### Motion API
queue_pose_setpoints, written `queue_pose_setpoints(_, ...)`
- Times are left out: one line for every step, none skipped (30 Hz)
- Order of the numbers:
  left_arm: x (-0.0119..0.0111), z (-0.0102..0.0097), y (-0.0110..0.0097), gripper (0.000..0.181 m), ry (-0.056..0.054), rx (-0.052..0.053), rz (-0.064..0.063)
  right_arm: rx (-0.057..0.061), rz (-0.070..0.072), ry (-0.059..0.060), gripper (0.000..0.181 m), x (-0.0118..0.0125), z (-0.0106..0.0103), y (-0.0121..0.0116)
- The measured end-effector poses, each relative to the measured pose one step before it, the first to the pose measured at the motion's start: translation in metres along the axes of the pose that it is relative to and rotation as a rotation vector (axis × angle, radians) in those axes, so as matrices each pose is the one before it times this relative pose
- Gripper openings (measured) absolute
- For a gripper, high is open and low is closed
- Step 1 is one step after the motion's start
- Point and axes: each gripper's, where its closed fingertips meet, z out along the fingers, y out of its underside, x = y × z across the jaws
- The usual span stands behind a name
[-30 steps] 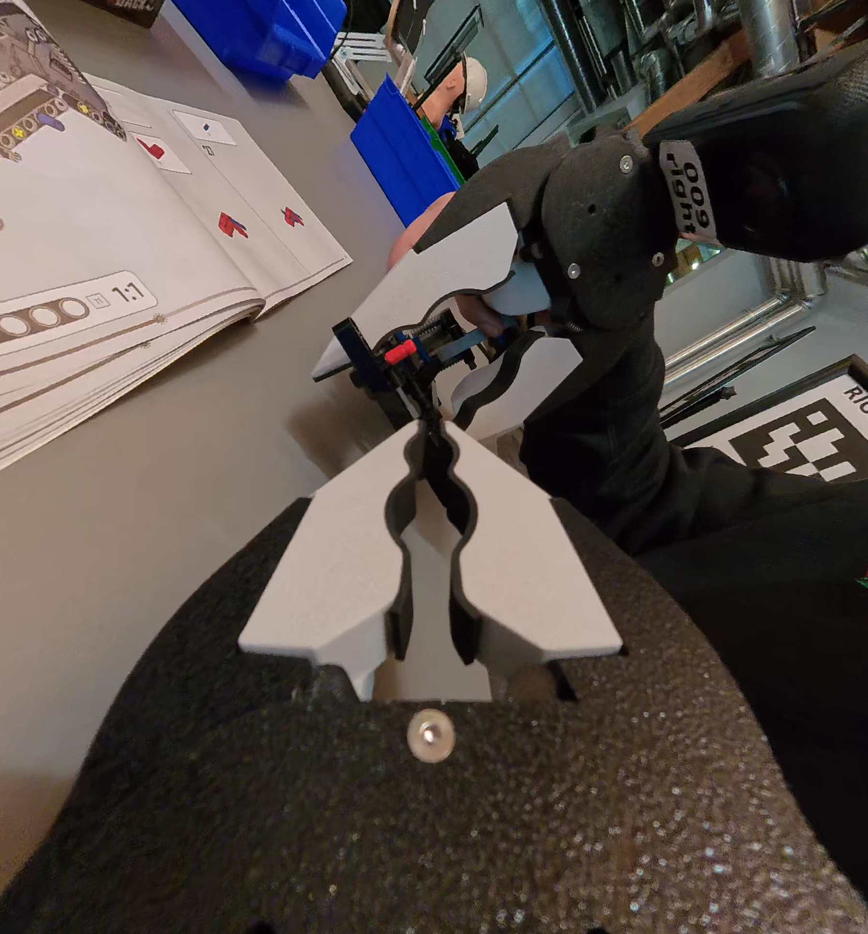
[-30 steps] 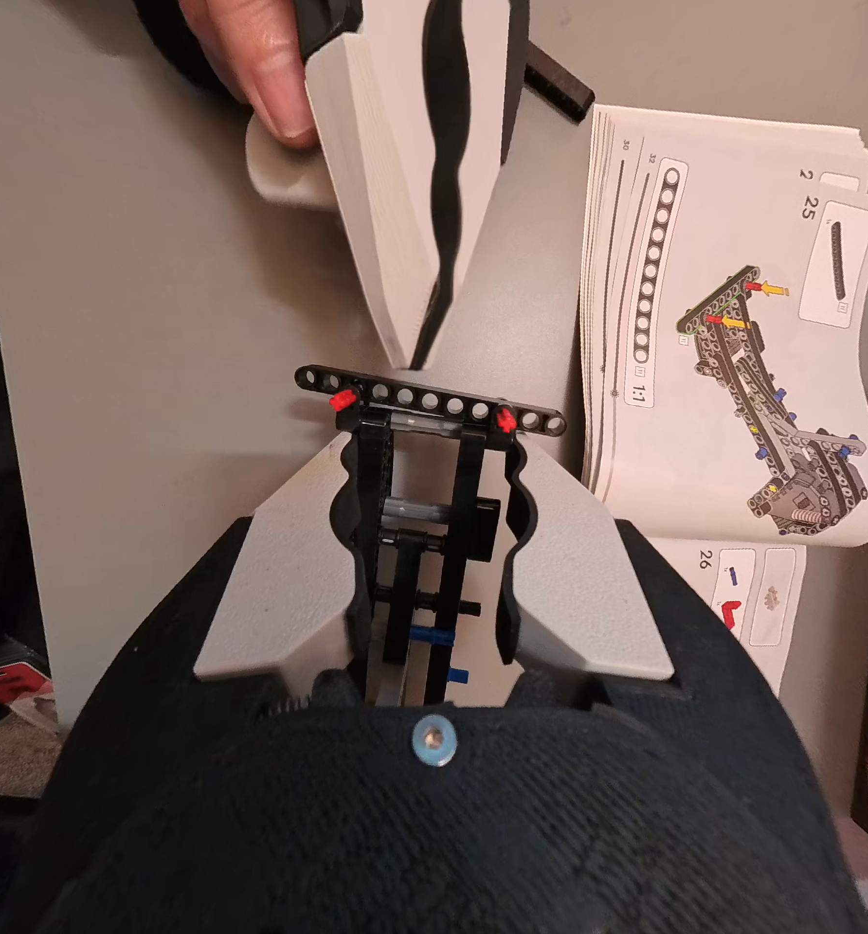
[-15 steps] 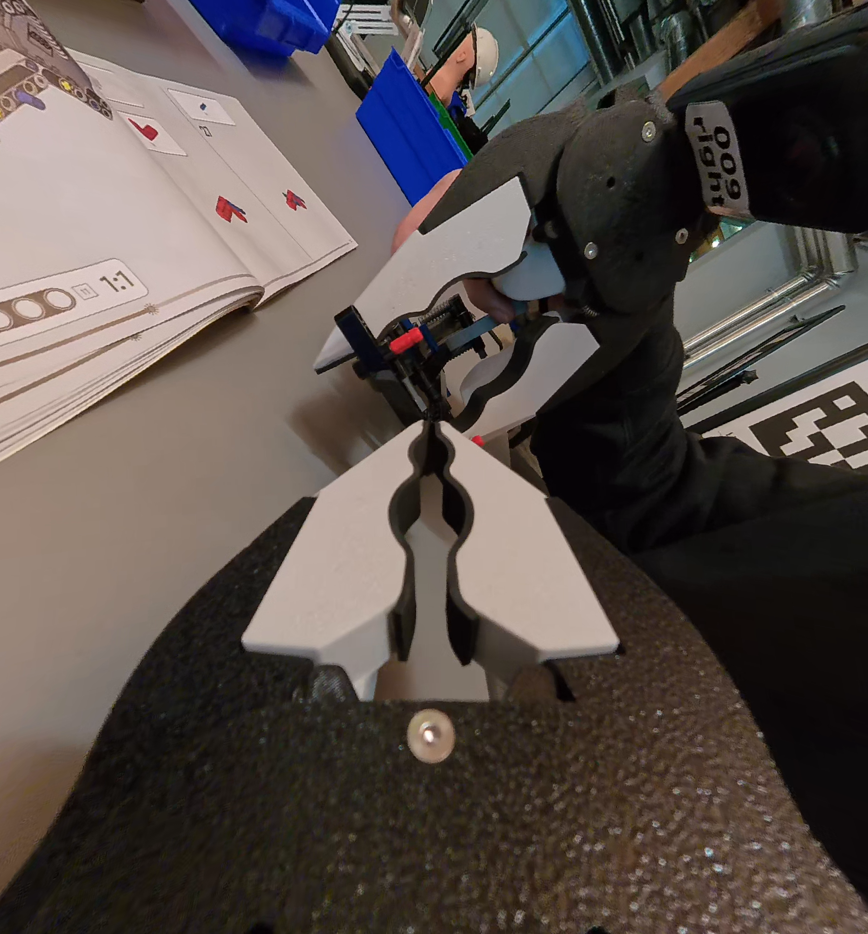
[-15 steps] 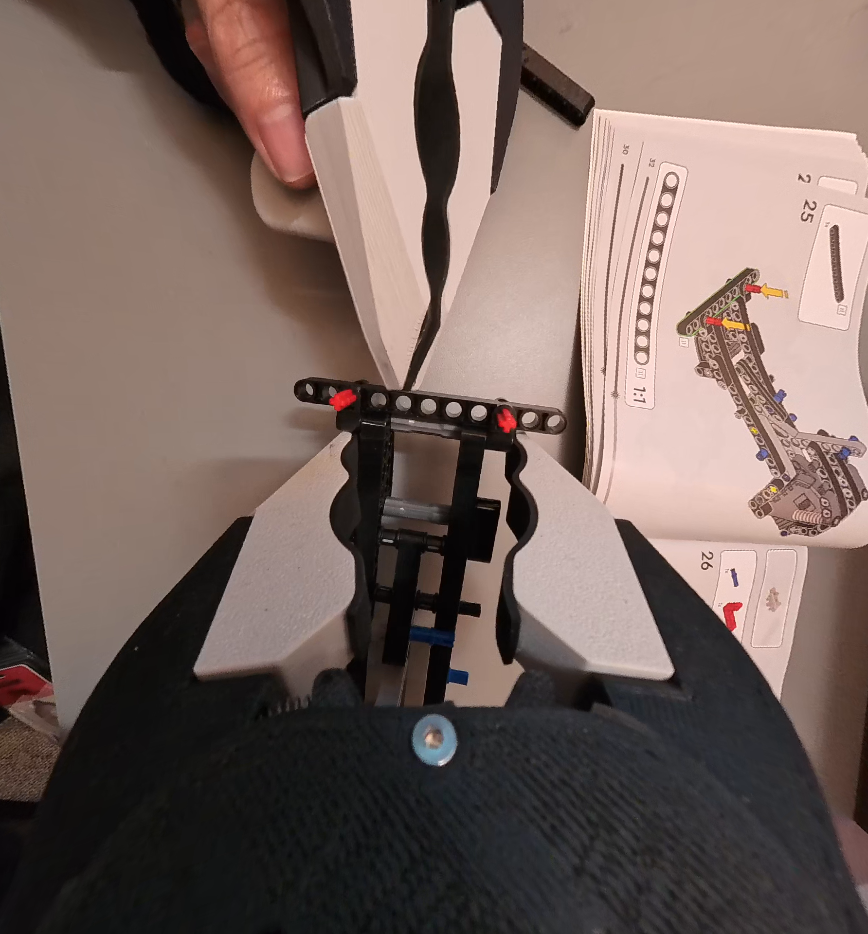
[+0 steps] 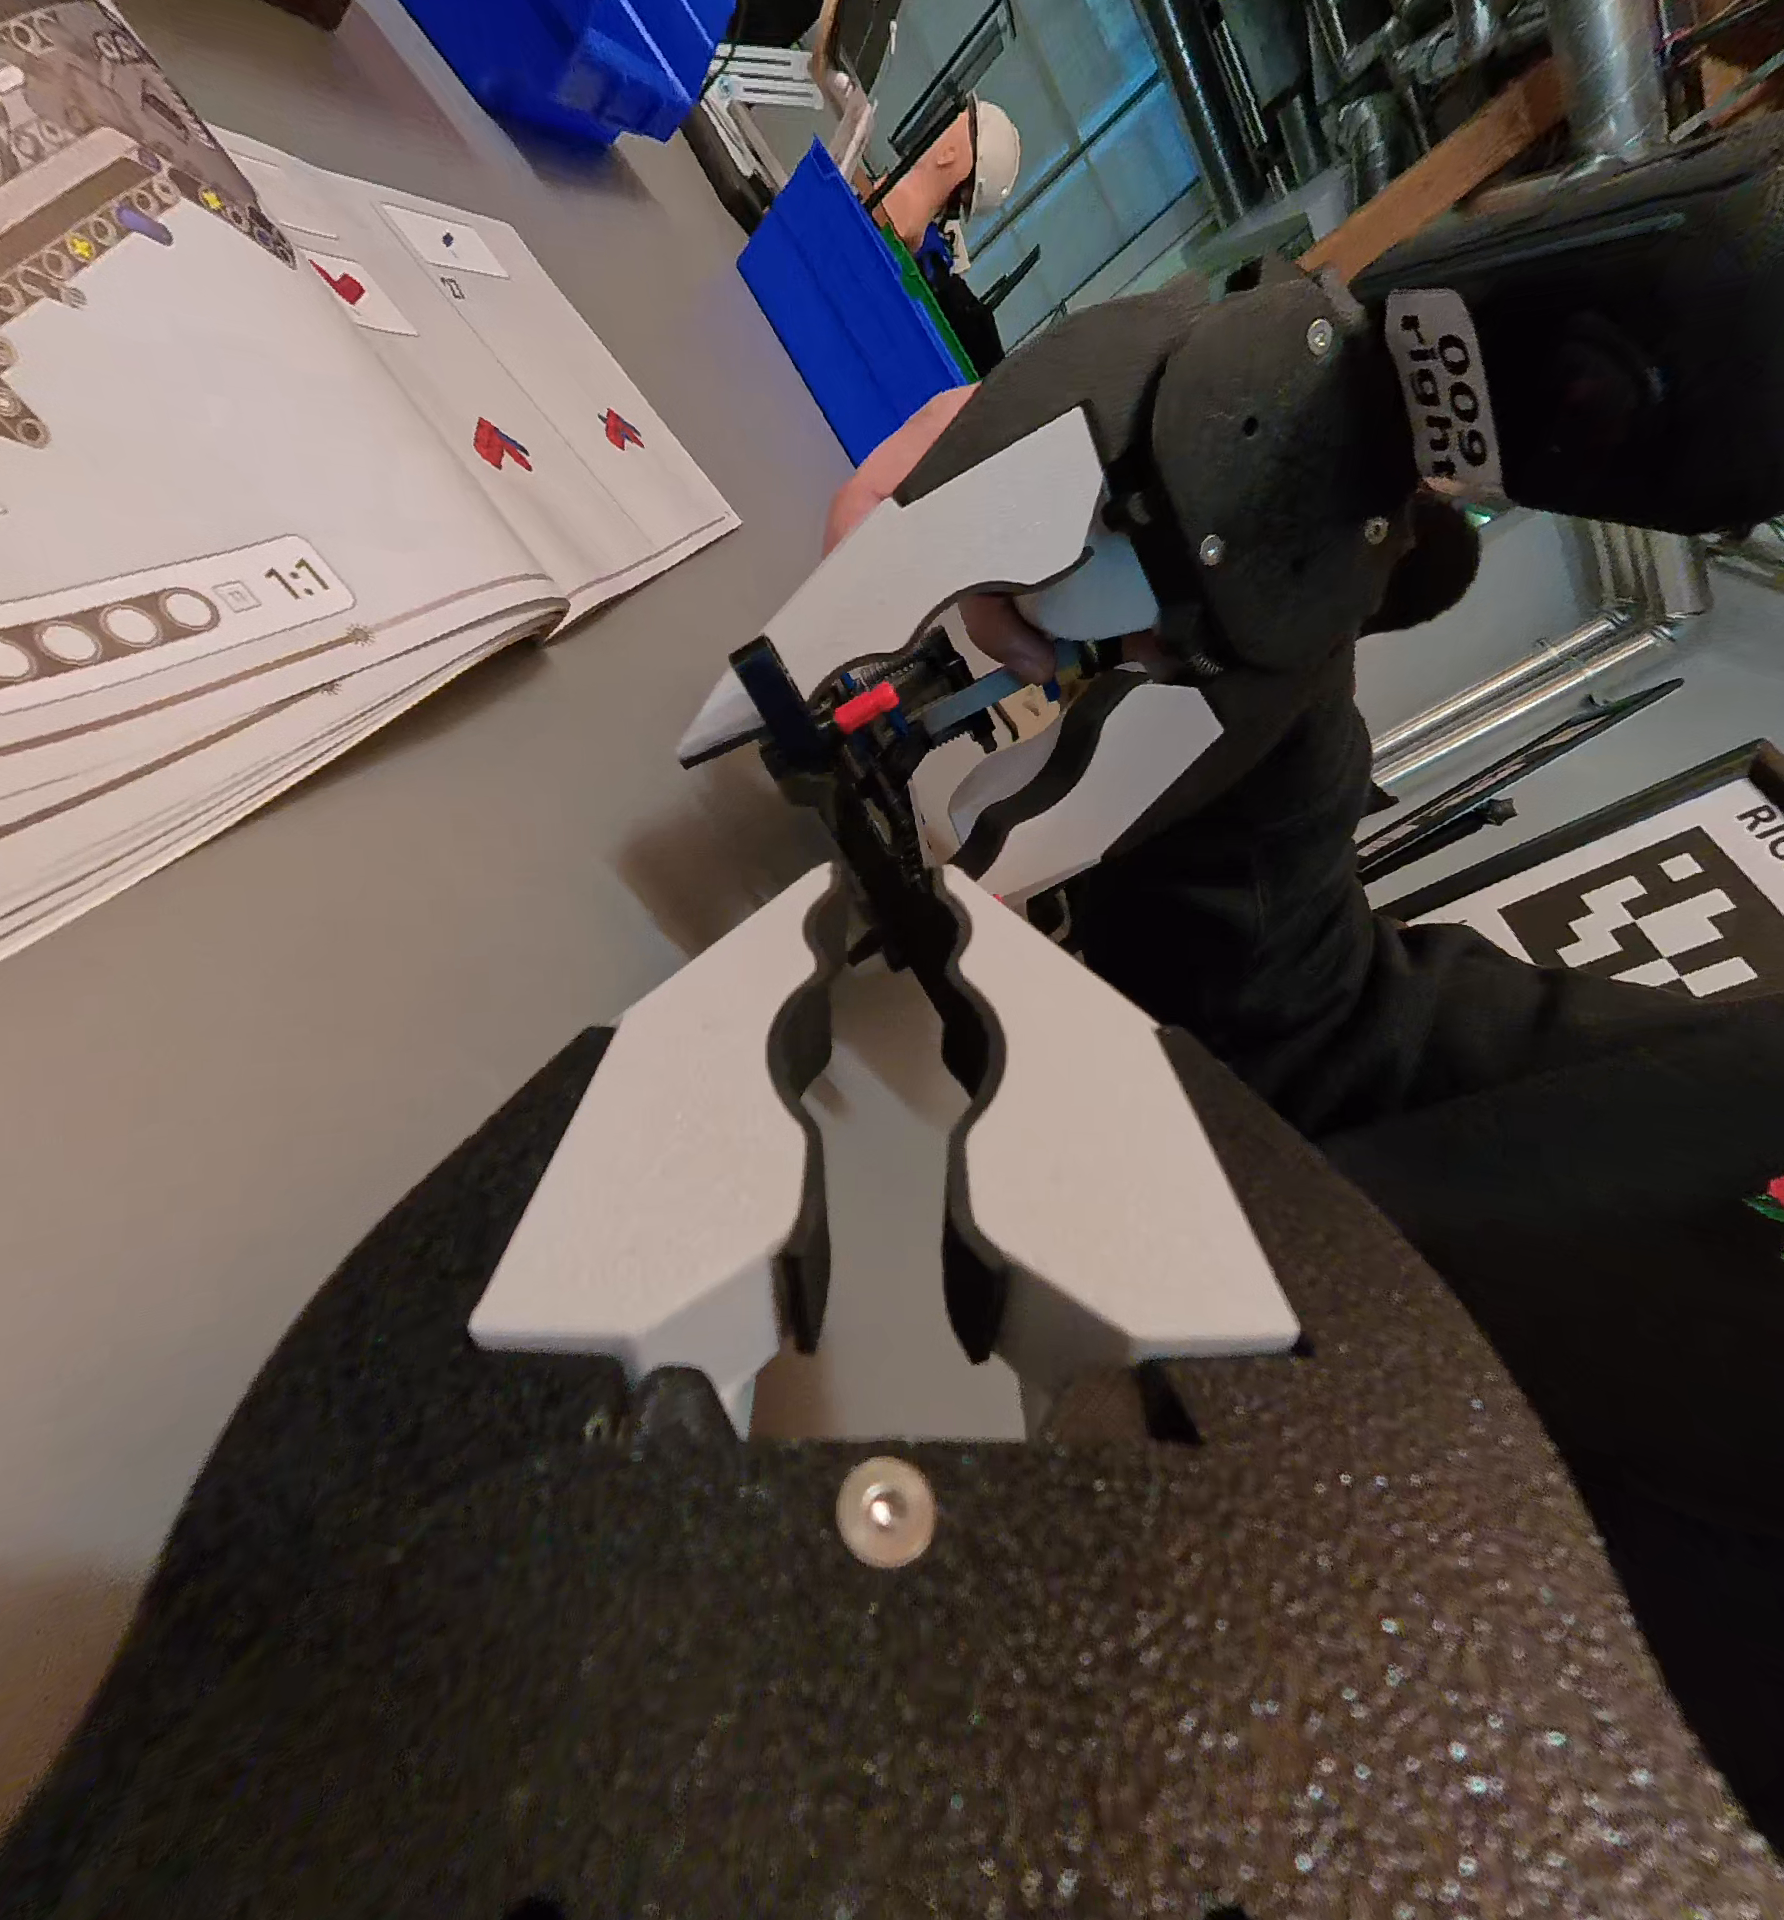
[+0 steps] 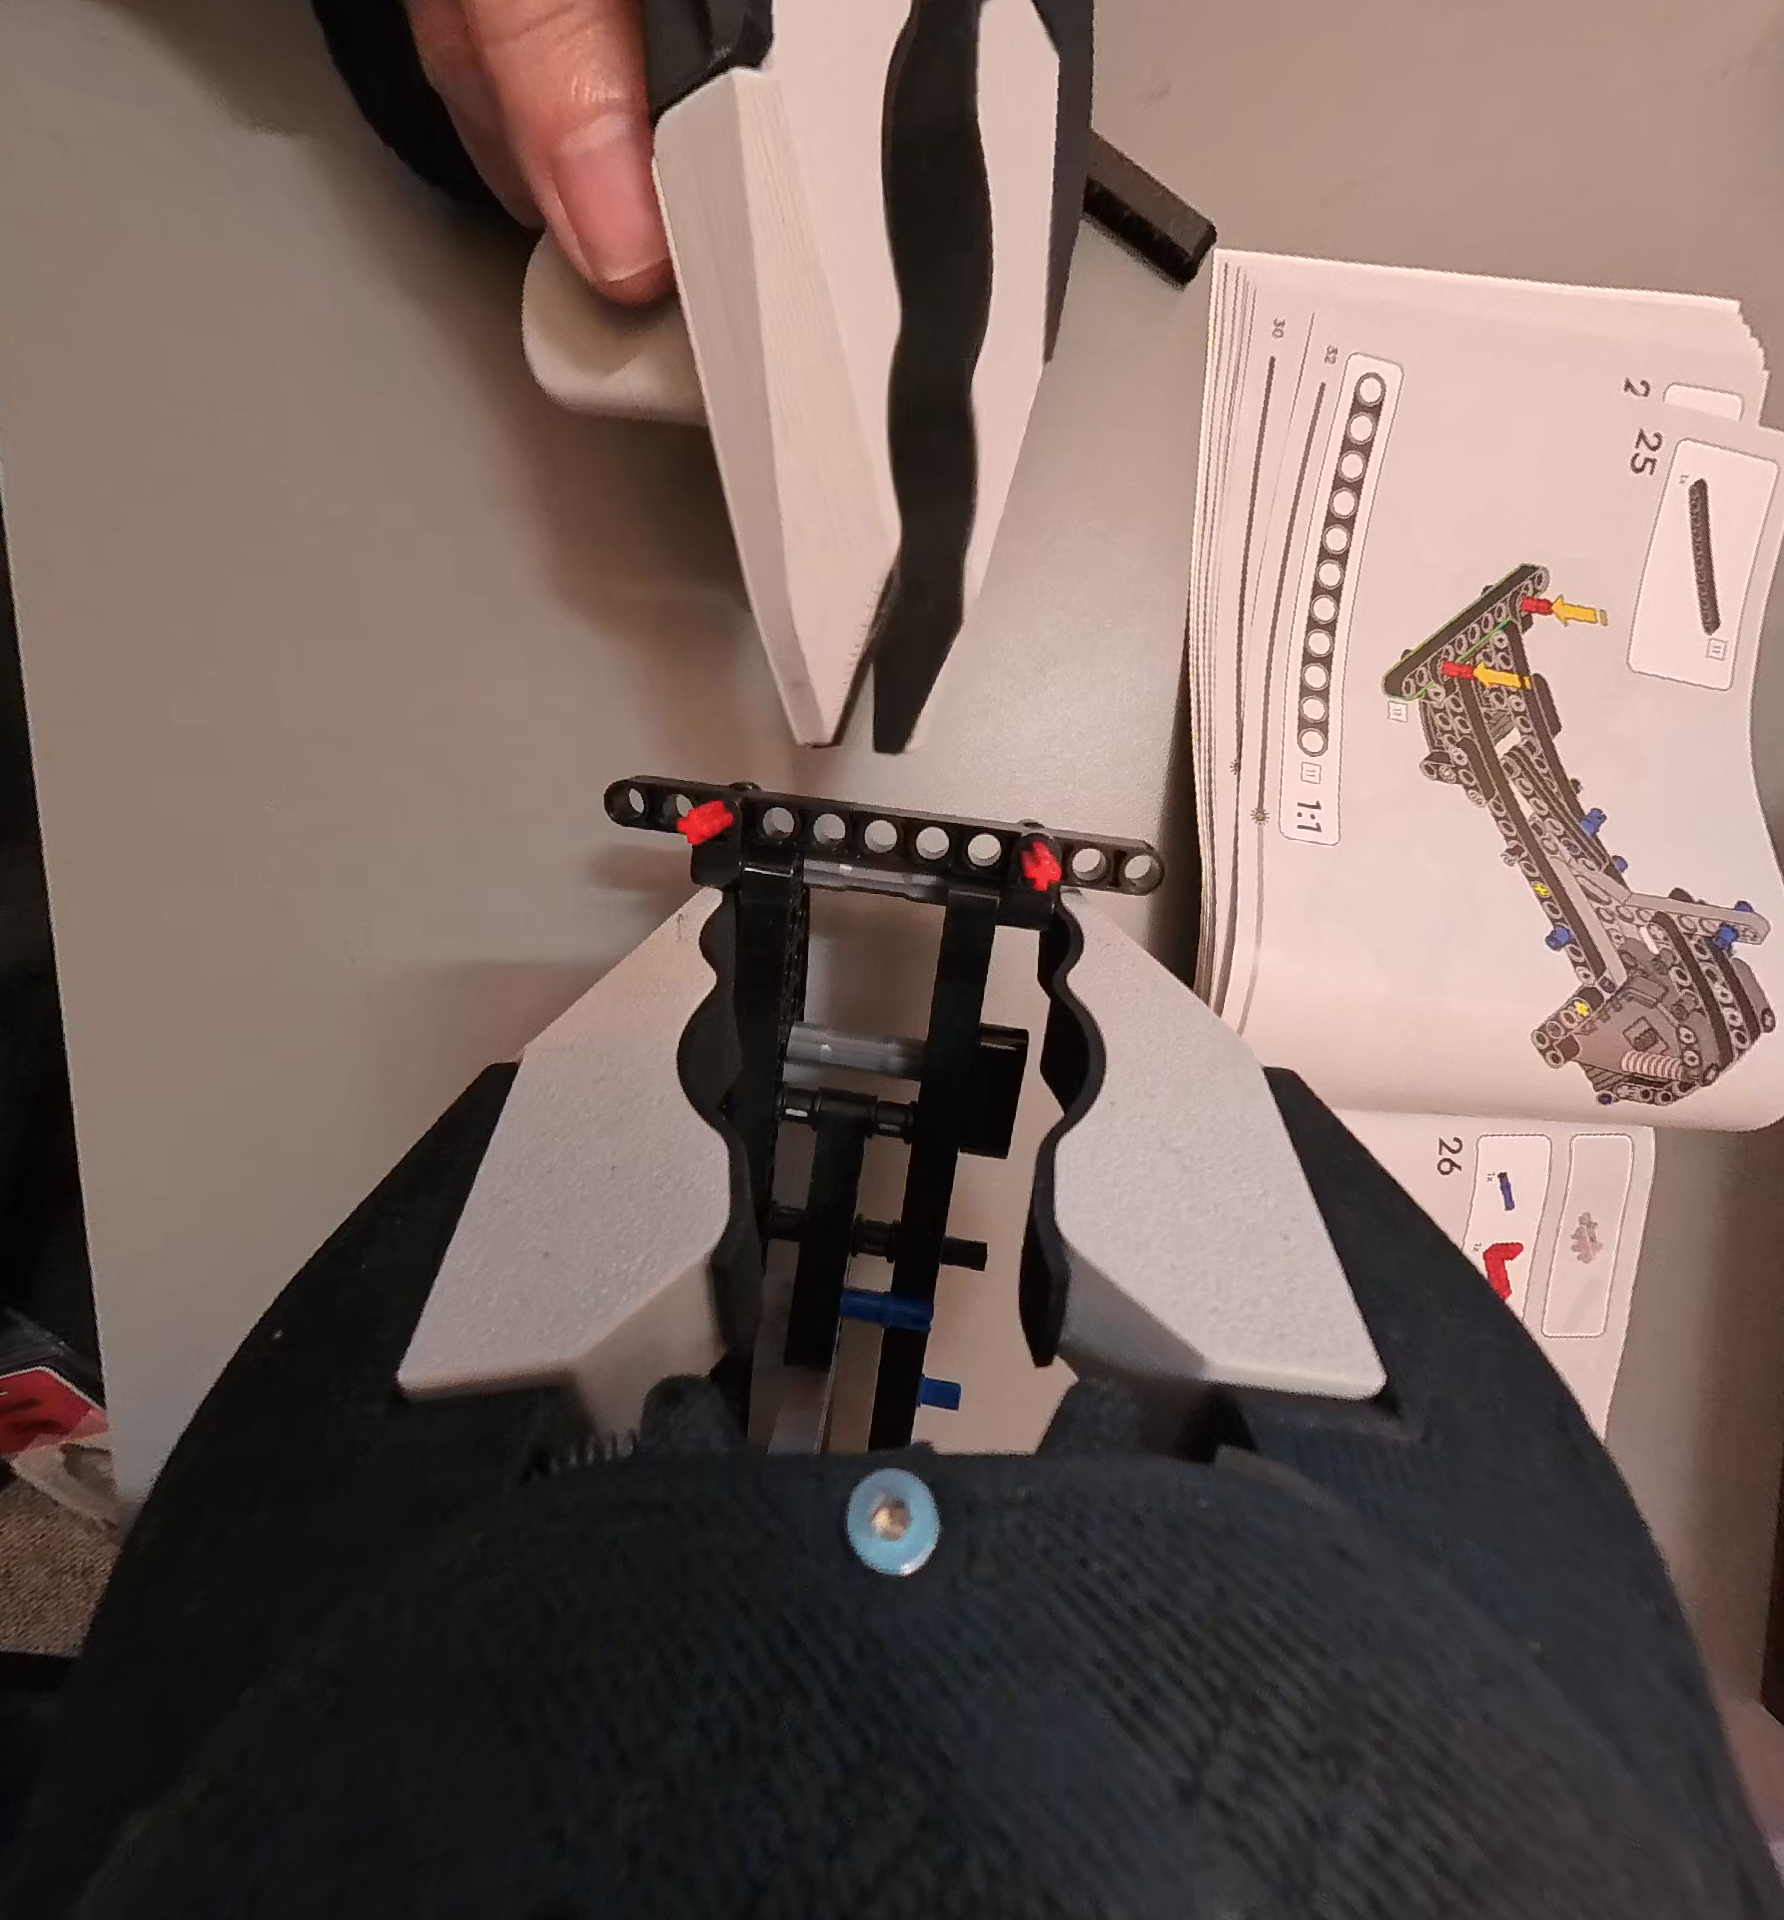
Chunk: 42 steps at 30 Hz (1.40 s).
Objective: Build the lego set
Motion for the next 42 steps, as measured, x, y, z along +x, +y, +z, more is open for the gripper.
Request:
queue_pose_setpoints(0.00152,0.00047,0.00053,0.013,0.0115,-0.0027,-0.0031,0.0013,0.0017,0.0009,0.056,0.00035,-0.00011,0.00004)
queue_pose_setpoints(0.00173,0.00014,0.00054,0.016,0.0134,-0.0031,-0.0032,0.0024,0.0023,-0.0001,0.056,0.00024,-0.00017,-0.00006)
queue_pose_setpoints(0.00215,-0.00015,0.00036,0.018,0.0155,-0.0035,0.0008,0.0027,0.0021,0.0006,0.056,0.00047,-0.00015,-0.00008)
queue_pose_setpoints(0.00277,-0.00054,0.00053,0.02,0.0179,-0.0053,0.0096,0.0024,0.0026,0.0019,0.056,0.00058,-0.00023,0.00005)
queue_pose_setpoints(0.00357,-0.00079,0.00159,0.022,0.0187,-0.0142,0.0215,0.0023,0.0035,0.0029,0.056,0.00069,-0.00019,-0.00001)
queue_pose_setpoints(0.00354,-0.00075,0.00369,0.028,0.0125,-0.0304,0.0329,0.0025,0.0034,0.004,0.056,0.00071,-0.00026,0.0001)
queue_pose_setpoints(0.00222,-0.00039,0.00552,0.037,-0.0038,-0.044,0.0431,0.0033,0.0029,0.0044,0.056,0.00061,-0.00029,-0.00011)
queue_pose_setpoints(0.00057,-0.00008,0.00601,0.042,-0.0234,-0.0474,0.0569,0.0042,0.0017,0.0041,0.056,0.00023,-0.00008,-0.00015)
queue_pose_setpoints(-0.00064,0.00045,0.00545,0.043,-0.0369,-0.044,0.0696,0.0037,0.0009,0.0038,0.056,0.00004,0.00007,-0.00003)
queue_pose_setpoints(-0.00048,0.00102,0.00437,0.047,-0.0384,-0.0378,0.0719,0.002,-0.0008,0.0053,0.056,0.00003,-0.00003,-0.0001)
queue_pose_setpoints(-0.00011,0.00152,0.00284,0.048,-0.0323,-0.0288,0.0664,-0.0001,-0.0028,0.0039,0.056,-0.00026,0.00006,-0.00008)
queue_pose_setpoints(0.00022,0.00152,0.00119,0.048,-0.0264,-0.0181,0.0555,-0.0012,-0.0054,0.0019,0.056,-0.0007,0.00009,-0.00019)
queue_pose_setpoints(0.00052,0.00152,0.00013,0.048,-0.0191,-0.0101,0.0419,-0.0026,-0.0047,0.0026,0.056,-0.00035,0.00034,0.00005)
queue_pose_setpoints(0.0006,0.00118,-0.00003,0.048,-0.0114,-0.0062,0.0258,-0.0038,-0.0024,0.0019,0.056,-0.00026,0.00047,0.00008)
queue_pose_setpoints(-0.00003,0.00075,-0.00022,0.048,-0.0068,-0.0027,0.0061,-0.0044,-0.0031,0.0002,0.056,-0.00064,0.00066,0.00012)
queue_pose_setpoints(-0.00042,0.00015,-0.00035,0.048,-0.0007,0.0019,-0.0126,-0.0046,-0.0056,0.0014,0.056,-0.00059,0.00056,0.00002)
queue_pose_setpoints(-0.00045,-0.00034,-0.00055,0.049,0.0068,0.007,-0.0276,-0.0048,-0.0034,0.0012,0.056,-0.00046,0.00045,0.00006)
queue_pose_setpoints(-0.00093,-0.0009,-0.00053,0.05,0.0082,0.0105,-0.0397,-0.0051,-0.0028,0.0012,0.056,-0.00023,0.0006,0.00026)
queue_pose_setpoints(-0.00207,-0.00143,-0.00056,0.051,0.0048,0.0115,-0.0467,-0.0048,-0.0014,0.0001,0.056,-0.00014,0.00071,0.00012)
queue_pose_setpoints(-0.00266,-0.00179,-0.00031,0.053,0.0008,0.01,-0.0525,-0.0045,-0.0004,-0.0016,0.056,-0.00018,0.00081,0.0002)
queue_pose_setpoints(-0.00325,-0.00179,0.0004,0.054,-0.0034,0.0052,-0.0601,-0.005,0.0013,-0.0009,0.056,0.00031,0.00081,0.00031)
queue_pose_setpoints(-0.00185,-0.00113,0.00113,0.057,0.0038,-0.0006,-0.0588,-0.0054,0.002,-0.0005,0.056,0.00043,0.00092,0.00034)
queue_pose_setpoints(0.00169,-0.00058,0.00175,0.064,0.0235,-0.0039,-0.05,-0.0041,0.0002,-0.0033,0.056,-0.00007,0.00083,0.00023)
queue_pose_setpoints(0.00289,-0.00039,0.00132,0.066,0.0313,0.0008,-0.0453,-0.0024,-0.0024,-0.006,0.056,-0.00061,0.00072,0.00013)
queue_pose_setpoints(0.00058,-0.00035,-0.00039,0.066,0.0173,0.0115,-0.0417,-0.0017,-0.0016,-0.0029,0.056,-0.00023,0.00064,0.00006)
queue_pose_setpoints(-0.00245,-0.00049,-0.00138,0.067,-0.0007,0.017,-0.0324,-0.0005,0.0012,-0.0022,0.056,0.00002,0.00045,0.00008)
queue_pose_setpoints(-0.00408,-0.00022,-0.00072,0.067,-0.0107,0.0123,-0.0231,0.0015,0.0016,-0.0025,0.056,-0.00009,0.00027,-0.00002)
queue_pose_setpoints(-0.00365,-0.00005,0.00034,0.067,-0.0079,0.0048,-0.0195,0.0022,0.0011,-0.0036,0.056,-0.00024,0.00028,-0.00004)
queue_pose_setpoints(-0.00135,0.00017,0.00033,0.067,0.0026,0.0031,-0.0172,0.0016,-0.0002,-0.0037,0.056,-0.00045,0.00024,-0.00002)
queue_pose_setpoints(0.00041,0.00042,-0.0001,0.064,0.0052,0.0045,-0.0149,0.0007,-0.0021,-0.0026,0.056,-0.0004,0.00006,-0.00015)
queue_pose_setpoints(0.00064,0.00065,-0.00039,0.064,0.0008,0.0055,-0.015,0.0,-0.0025,-0.0026,0.056,-0.00037,0.00001,-0.00005)
queue_pose_setpoints(0.00128,0.00064,-0.0008,0.064,0.0035,0.0041,-0.0189,0.0004,-0.0037,-0.0036,0.056,-0.00053,0.00004,-0.00013)
queue_pose_setpoints(0.00162,0.00059,-0.00102,0.067,0.0104,0.0032,-0.0216,0.0015,-0.0031,-0.0015,0.056,-0.00018,0.00003,-0.00031)
queue_pose_setpoints(0.00094,0.00085,-0.00107,0.068,0.0131,0.004,-0.0287,0.0023,-0.0004,-0.0019,0.056,-0.00011,0.00011,-0.00042)
queue_pose_setpoints(0.00032,0.001,-0.00172,0.069,0.0129,0.0082,-0.0437,0.003,-0.0007,-0.0045,0.056,-0.00038,0.0002,-0.00037)
queue_pose_setpoints(0.00082,0.00129,-0.00245,0.071,0.0176,0.0157,-0.0526,0.0036,-0.0008,-0.0094,0.056,-0.00085,0.00031,-0.00011)
queue_pose_setpoints(0.00156,0.00125,-0.0016,0.074,0.0228,0.0129,-0.0455,0.0048,-0.0019,-0.0097,0.056,-0.00074,0.00003,-0.00022)
queue_pose_setpoints(0.00018,0.00133,0.00039,0.074,0.0159,-0.0002,-0.0366,0.0051,-0.0004,-0.0086,0.056,-0.0002,-0.00017,-0.00021)
queue_pose_setpoints(-0.00168,0.00125,0.00085,0.074,0.0065,-0.0019,-0.0393,0.0045,0.0044,-0.0082,0.056,0.00043,-0.0002,-0.00008)
queue_pose_setpoints(-0.00112,0.00103,-0.00062,0.07,0.0093,0.009,-0.0433,0.0041,0.0065,-0.0072,0.056,0.00083,-0.00006,0.00008)
queue_pose_setpoints(-0.00062,0.00127,-0.00058,0.067,0.0107,0.0108,-0.0412,0.0034,0.0075,-0.0063,0.056,0.00114,0.00035,0.00014)
queue_pose_setpoints(-0.00089,0.00116,0.00009,0.065,0.0071,0.0041,-0.0328,0.0031,0.0076,-0.0093,0.056,0.00059,0.0009,0.0001)
